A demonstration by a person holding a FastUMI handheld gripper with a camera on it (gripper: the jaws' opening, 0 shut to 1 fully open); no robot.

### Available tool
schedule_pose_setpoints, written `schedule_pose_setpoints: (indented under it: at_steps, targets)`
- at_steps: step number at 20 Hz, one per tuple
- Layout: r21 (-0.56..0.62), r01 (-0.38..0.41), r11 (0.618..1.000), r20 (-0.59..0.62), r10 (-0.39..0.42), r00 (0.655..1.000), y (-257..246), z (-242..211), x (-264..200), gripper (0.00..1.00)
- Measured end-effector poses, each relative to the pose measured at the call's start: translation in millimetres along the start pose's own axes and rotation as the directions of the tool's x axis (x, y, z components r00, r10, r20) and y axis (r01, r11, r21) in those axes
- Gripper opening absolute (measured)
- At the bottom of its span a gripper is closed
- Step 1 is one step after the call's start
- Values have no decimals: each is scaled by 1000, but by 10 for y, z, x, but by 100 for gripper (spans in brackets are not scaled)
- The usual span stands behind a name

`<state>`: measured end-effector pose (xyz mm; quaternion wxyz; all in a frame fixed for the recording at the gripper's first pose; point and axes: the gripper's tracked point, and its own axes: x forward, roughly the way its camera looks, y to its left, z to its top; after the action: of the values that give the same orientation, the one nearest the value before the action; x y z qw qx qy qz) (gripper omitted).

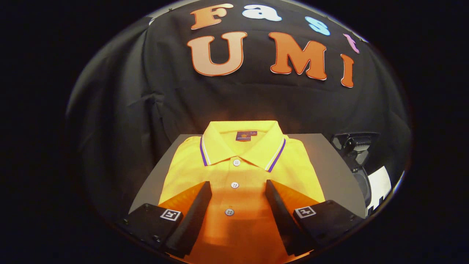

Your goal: Put the clothes into the washing machine and then close the washing machine lid.

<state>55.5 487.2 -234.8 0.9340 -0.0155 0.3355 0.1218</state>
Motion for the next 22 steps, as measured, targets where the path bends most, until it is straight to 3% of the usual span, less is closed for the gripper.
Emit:
schedule_pose_setpoints:
  at_steps: [7, 9, 10, 12, 13, 14, 15, 22]
  targets:
    - [-31, -70, 997, -42, 68, 997, 51, -33, -13, 88]
    - [-36, -138, 990, -19, 137, 990, 113, -29, -1, 61]
    - [-43, -157, 987, -15, 157, 988, 113, -39, -34, 43]
    - [-43, -185, 982, -39, 184, 982, 123, -61, -29, 27]
    - [-19, -201, 979, -56, 200, 978, 102, -79, -47, 27]
    - [15, -211, 977, -48, 212, 976, 90, -64, -40, 15]
    - [43, -231, 972, -23, 233, 972, 103, -6, -106, 10]
    - [-13, -277, 961, 192, 275, 942, 140, 197, -277, 8]
